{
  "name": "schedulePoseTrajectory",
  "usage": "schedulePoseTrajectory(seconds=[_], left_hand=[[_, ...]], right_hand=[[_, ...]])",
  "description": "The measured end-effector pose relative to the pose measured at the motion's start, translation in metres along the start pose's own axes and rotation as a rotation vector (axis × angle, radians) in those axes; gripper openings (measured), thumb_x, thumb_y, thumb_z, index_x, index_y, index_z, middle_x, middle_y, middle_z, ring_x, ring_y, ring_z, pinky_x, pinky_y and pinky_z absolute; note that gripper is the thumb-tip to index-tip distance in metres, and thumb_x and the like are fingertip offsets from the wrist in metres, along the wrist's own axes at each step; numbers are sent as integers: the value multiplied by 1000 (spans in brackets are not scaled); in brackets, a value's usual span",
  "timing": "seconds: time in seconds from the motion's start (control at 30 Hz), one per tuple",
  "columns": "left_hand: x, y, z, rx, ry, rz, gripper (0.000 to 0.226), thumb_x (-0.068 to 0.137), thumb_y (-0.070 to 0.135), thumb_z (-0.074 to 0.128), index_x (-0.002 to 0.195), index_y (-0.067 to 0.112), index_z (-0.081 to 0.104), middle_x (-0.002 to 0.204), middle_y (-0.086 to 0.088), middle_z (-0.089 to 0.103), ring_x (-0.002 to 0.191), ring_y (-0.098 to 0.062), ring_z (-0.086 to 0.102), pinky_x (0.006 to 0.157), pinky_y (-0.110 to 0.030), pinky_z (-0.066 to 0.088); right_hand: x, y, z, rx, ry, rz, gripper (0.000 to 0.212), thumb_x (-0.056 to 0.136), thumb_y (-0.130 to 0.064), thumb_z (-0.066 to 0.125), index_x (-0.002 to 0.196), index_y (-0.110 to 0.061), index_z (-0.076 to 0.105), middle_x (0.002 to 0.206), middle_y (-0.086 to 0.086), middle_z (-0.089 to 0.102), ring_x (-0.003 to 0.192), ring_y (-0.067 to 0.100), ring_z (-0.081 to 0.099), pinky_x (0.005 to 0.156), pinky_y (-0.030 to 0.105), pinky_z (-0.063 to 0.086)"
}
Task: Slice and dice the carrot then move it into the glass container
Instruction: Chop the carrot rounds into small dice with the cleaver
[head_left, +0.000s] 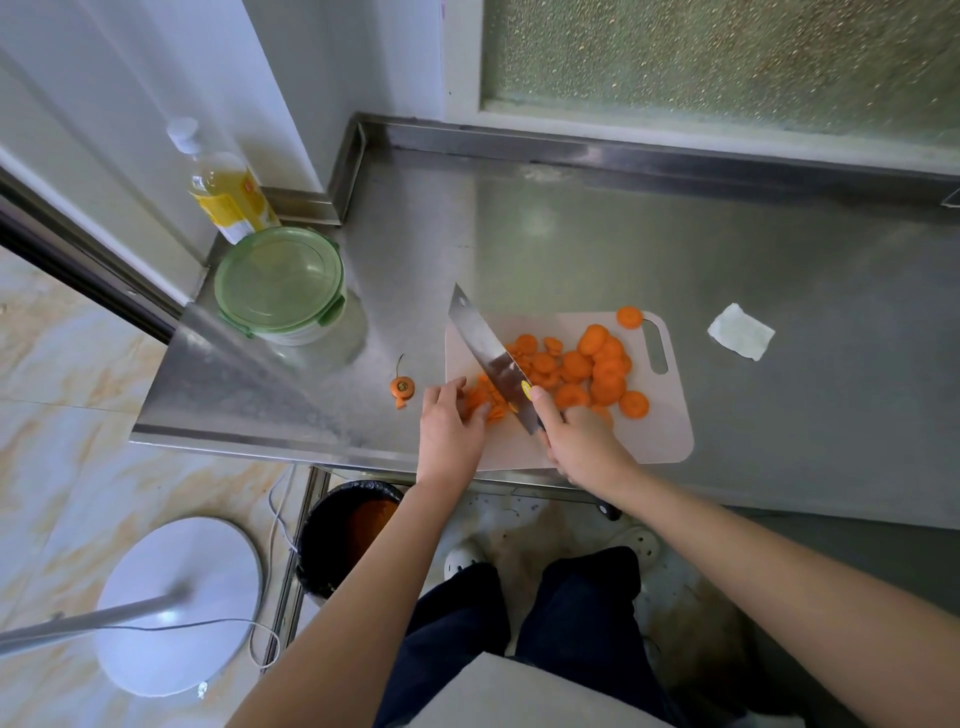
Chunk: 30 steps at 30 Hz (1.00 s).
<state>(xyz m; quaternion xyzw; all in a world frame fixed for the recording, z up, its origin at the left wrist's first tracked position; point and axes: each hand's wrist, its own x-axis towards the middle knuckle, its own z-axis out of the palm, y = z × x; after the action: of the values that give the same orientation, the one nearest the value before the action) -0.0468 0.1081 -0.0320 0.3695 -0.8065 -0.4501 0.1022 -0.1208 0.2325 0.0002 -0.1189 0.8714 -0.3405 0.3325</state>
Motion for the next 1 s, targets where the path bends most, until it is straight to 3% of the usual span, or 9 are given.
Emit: schedulePoseTrajectory(seconds=[0.17,0.37,0.53,0.67,0.8,0.87,0.9,0.93,1.0], left_hand=[[2,-2,4,-24,45,-50,32,85,8,65,116,1,61,108,-14,58,89,-19,56,79,-10,35],[2,-2,4,-69,113,-95,18,85,7,65,102,4,69,99,-9,66,78,-11,56,74,-8,36],[4,0,5,-67,129,-130,12,85,4,63,95,6,70,94,-7,68,76,-10,56,67,3,33],[2,3,6,-67,154,-135,11,85,4,63,92,4,71,91,-8,68,76,-11,54,70,-2,32],[2,3,6,-74,161,-151,11,86,3,62,92,2,70,90,-8,67,76,-11,53,64,5,30],[3,3,7,-68,159,-156,11,86,3,61,91,2,71,89,-8,67,75,-11,53,63,5,30],[4,3,7,-63,155,-160,11,86,4,61,91,3,71,89,-8,68,75,-11,53,63,4,31],[4,2,7,-58,152,-162,11,86,4,61,90,4,71,88,-7,68,74,-12,54,64,2,31],[5,1,7,-56,153,-157,11,85,4,62,90,4,72,87,-8,68,75,-14,57,66,-4,32]], right_hand=[[-6,-7,-2,-46,-33,5,70,95,-62,26,53,-9,45,49,5,44,49,23,43,53,30,34],[-16,-18,-4,-129,-57,6,70,98,-57,25,60,-4,50,56,10,51,50,22,47,60,32,45],[-18,-19,-4,-278,-60,0,69,100,-53,19,63,-4,52,64,11,56,52,18,48,47,16,34],[-19,-22,-5,-328,-152,14,66,99,-53,16,97,-2,58,73,10,48,75,24,47,51,17,27],[-23,-32,-4,-358,-194,84,55,104,-39,18,119,2,52,69,2,38,82,22,43,50,18,22],[-23,-34,1,-300,-130,118,46,105,-18,24,146,2,20,83,5,41,81,21,40,47,26,20],[-24,-34,3,-346,-143,98,53,104,-9,26,150,1,1,91,8,41,80,20,39,46,27,20],[-21,-30,5,-385,-167,87,58,102,-5,26,149,-1,-7,96,10,44,76,19,38,46,27,20],[-16,-26,9,-348,-179,89,48,104,-12,22,149,0,13,89,9,48,61,15,32,48,24,21]])
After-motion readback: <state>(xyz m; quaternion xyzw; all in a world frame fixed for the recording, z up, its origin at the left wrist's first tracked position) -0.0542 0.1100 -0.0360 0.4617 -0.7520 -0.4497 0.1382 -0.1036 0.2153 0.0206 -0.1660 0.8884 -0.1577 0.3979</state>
